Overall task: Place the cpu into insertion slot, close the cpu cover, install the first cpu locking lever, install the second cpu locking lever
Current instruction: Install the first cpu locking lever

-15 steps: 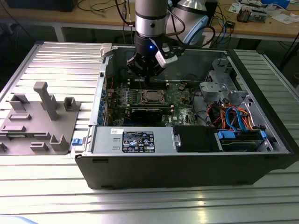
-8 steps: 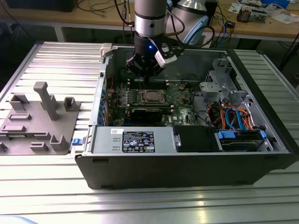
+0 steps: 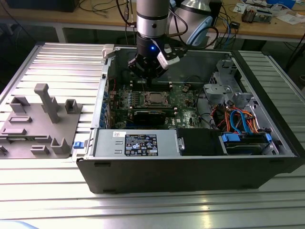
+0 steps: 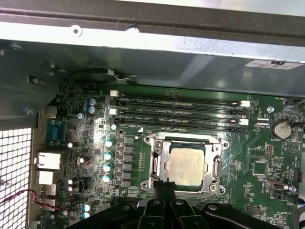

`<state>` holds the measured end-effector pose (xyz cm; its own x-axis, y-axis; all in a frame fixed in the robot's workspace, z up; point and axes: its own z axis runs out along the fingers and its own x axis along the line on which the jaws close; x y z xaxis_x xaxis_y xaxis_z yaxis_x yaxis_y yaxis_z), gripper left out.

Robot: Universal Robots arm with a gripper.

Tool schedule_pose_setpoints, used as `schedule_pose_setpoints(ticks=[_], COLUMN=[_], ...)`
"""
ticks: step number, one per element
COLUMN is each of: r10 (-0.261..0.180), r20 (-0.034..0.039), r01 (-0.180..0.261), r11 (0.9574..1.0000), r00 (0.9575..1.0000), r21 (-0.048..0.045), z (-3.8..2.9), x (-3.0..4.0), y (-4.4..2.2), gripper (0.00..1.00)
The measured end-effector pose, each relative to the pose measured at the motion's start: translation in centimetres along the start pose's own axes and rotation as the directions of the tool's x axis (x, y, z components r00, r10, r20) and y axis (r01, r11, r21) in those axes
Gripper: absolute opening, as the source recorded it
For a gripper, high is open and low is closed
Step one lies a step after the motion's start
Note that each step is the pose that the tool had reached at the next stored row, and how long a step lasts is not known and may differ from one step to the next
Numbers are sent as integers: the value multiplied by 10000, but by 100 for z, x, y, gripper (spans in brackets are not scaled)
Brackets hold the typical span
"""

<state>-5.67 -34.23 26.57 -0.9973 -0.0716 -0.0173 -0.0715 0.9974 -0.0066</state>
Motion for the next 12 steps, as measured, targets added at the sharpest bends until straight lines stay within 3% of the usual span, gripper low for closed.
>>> schedule_pose_setpoints(ticks=[12], r10=[1], r20=[-1], r01=[-1], r11=[10000], r00=[10000], r21=[-3], z=[-1], x=[25], y=[5], gripper=[11])
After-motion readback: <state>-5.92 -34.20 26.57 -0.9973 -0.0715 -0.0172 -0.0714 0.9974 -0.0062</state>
